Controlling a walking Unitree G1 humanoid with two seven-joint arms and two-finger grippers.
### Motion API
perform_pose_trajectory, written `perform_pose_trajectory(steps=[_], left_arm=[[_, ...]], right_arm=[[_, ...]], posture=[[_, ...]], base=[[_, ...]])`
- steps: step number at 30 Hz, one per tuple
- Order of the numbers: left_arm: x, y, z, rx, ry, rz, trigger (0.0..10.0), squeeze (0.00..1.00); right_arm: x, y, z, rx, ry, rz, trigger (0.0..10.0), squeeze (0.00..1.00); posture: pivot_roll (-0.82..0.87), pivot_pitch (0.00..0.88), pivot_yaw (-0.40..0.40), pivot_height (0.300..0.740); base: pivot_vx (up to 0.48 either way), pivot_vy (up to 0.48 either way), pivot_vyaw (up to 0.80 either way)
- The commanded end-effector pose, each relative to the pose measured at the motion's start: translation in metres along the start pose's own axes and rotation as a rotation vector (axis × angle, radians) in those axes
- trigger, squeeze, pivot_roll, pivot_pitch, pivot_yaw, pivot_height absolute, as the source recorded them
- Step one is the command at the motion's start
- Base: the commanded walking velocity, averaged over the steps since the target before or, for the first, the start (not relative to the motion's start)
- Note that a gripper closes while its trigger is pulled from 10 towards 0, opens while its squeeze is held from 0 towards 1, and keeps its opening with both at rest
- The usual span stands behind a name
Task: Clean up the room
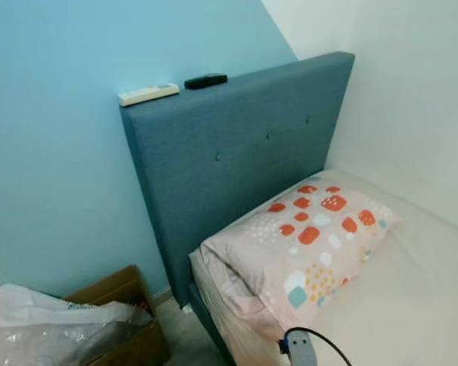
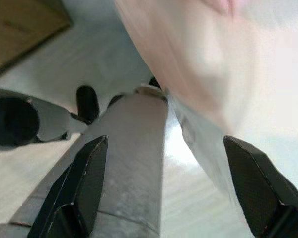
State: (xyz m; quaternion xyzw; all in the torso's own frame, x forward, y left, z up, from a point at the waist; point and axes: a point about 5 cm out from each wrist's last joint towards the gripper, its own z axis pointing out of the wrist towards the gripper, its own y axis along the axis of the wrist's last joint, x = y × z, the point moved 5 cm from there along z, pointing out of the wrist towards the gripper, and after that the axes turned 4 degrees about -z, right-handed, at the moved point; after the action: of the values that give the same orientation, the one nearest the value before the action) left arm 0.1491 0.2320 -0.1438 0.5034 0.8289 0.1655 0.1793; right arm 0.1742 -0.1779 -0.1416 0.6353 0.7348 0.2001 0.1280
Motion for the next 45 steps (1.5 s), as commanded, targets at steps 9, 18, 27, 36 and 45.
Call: perform_pose_trajectory(steps=[9,18,27,36,45], left_arm=[[-0.020,0.011,0.005,-0.002,-0.028,0.035,10.0,0.00],[-0.023,0.008,0.005,0.010,-0.036,0.056,10.0,0.00],[-0.022,0.003,0.004,0.021,-0.037,0.064,10.0,0.00],[-0.022,-0.001,0.004,0.030,-0.040,0.068,10.0,0.00],[-0.021,0.000,0.004,0.030,-0.043,0.075,10.0,0.00]], right_arm=[[-0.001,-0.004,0.000,0.045,-0.012,-0.070,10.0,0.00],[-0.005,-0.009,0.000,0.070,-0.050,-0.084,10.0,0.00],[-0.008,-0.015,-0.002,0.096,-0.067,-0.105,10.0,0.00],[-0.014,-0.024,-0.004,0.135,-0.094,-0.142,10.0,0.00],[-0.016,-0.025,-0.004,0.149,-0.106,-0.164,10.0,0.00]], posture=[[-0.03,0.000,-0.036,0.728],[-0.04,0.000,-0.030,0.728],[-0.04,0.000,-0.030,0.728],[-0.03,0.000,-0.040,0.728],[-0.02,0.000,-0.043,0.728]], base=[[-0.343,0.000,0.00],[-0.344,0.000,0.00],[-0.345,0.000,0.00],[-0.344,0.000,-0.77],[-0.343,0.000,-0.76]])
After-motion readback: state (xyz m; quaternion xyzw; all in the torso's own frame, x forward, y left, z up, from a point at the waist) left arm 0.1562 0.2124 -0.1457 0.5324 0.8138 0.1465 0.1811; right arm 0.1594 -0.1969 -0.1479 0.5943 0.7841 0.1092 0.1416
